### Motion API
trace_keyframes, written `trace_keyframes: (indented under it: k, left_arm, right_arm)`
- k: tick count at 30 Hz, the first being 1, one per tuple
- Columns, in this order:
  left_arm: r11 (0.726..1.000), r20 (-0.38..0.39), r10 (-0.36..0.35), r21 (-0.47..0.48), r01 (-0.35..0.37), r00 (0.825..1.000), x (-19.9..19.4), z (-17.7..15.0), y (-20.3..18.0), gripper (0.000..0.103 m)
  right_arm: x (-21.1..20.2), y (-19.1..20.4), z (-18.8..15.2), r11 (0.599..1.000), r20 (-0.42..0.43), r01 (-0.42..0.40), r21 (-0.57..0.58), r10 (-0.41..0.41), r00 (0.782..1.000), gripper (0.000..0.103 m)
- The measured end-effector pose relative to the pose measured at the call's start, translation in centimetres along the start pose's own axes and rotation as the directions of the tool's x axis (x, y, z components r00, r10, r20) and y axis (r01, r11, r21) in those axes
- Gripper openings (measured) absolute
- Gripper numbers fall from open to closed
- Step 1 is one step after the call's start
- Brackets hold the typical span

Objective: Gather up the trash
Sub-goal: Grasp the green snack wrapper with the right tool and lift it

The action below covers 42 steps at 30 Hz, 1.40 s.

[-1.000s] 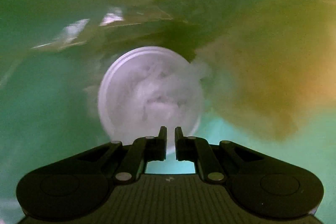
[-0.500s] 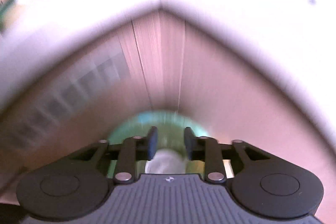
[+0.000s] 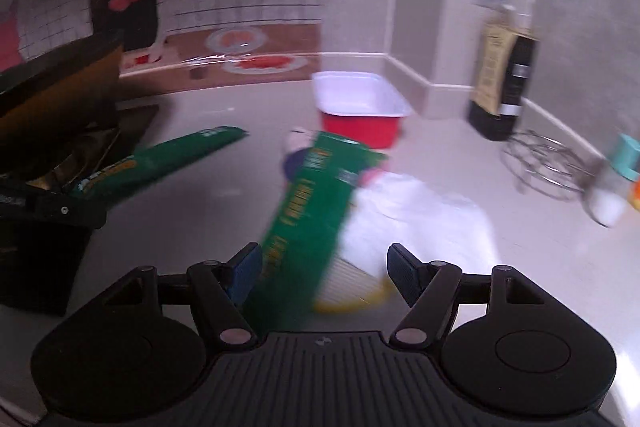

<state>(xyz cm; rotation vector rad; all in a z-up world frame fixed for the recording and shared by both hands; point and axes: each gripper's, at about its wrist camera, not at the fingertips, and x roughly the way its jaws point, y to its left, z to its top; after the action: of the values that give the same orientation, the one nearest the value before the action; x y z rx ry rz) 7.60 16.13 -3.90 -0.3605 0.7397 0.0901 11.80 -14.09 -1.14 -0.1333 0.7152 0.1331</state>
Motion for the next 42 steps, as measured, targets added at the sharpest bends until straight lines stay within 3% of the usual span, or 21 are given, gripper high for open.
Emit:
trace_keyframes:
  k: [4, 5, 8, 11, 15, 19, 25, 31, 39, 42]
  left_arm:
    - [1.0, 0.023, 0.007, 0.029, -0.008, 1.0, 0.6, 1.0, -0.9, 0.035]
    - [0.999, 0.026, 0.004, 0.033, -0.005, 1.0, 0.7, 1.2, -1.1, 0.035]
    - [0.999, 0.015, -0.013, 0.037, 0.012, 1.0, 1.7, 1.6, -1.8, 0.035]
    - [0.997, -0.019, -0.071, 0.025, 0.072, 0.997, 3.1, 1.9, -2.9, 0.035]
    - [0.981, -0.068, -0.188, 0.032, 0.19, 0.98, 5.4, 1.9, -5.8, 0.035]
    - [0.967, -0.119, -0.239, 0.067, 0.248, 0.964, 8.3, 1.6, -8.7, 0.035]
    - [0.979, -0.142, -0.168, 0.095, 0.182, 0.976, 11.9, 1.9, -10.1, 0.035]
    - [0.987, -0.143, -0.129, 0.077, 0.141, 0.981, 13.0, 2.4, -9.6, 0.035]
    - [0.985, -0.163, -0.136, 0.085, 0.151, 0.977, 13.0, 2.1, -9.6, 0.035]
    - [0.984, -0.168, -0.154, 0.064, 0.167, 0.974, 12.6, 1.9, -9.4, 0.035]
  right_arm:
    - [3.7, 0.8, -1.3, 0.999, -0.064, -0.045, -0.007, 0.045, 0.997, 0.068]
    - [4.5, 1.1, -1.8, 0.999, -0.077, -0.051, -0.005, 0.051, 0.996, 0.055]
    - [4.7, 0.6, -2.9, 0.998, -0.09, -0.064, 0.002, 0.064, 0.994, 0.028]
    - [4.2, -1.2, -3.0, 0.998, -0.075, -0.038, 0.052, 0.042, 0.996, 0.015]
    - [1.3, -4.5, -2.6, 0.991, -0.014, 0.024, 0.133, -0.022, 1.0, 0.013]
    - [-0.2, -7.2, -3.3, 0.982, 0.003, 0.098, 0.162, -0.099, 0.995, 0.013]
    - [0.8, -8.8, -5.2, 0.969, -0.039, 0.122, 0.214, -0.116, 0.992, 0.014]
    - [3.7, -8.2, -5.1, 0.97, -0.067, 0.117, 0.214, -0.105, 0.992, 0.014]
    - [1.9, -7.4, -4.3, 0.966, 0.001, 0.103, 0.237, -0.106, 0.994, 0.018]
    - [2.8, -7.1, -3.8, 0.973, -0.025, 0.073, 0.221, -0.069, 0.997, 0.021]
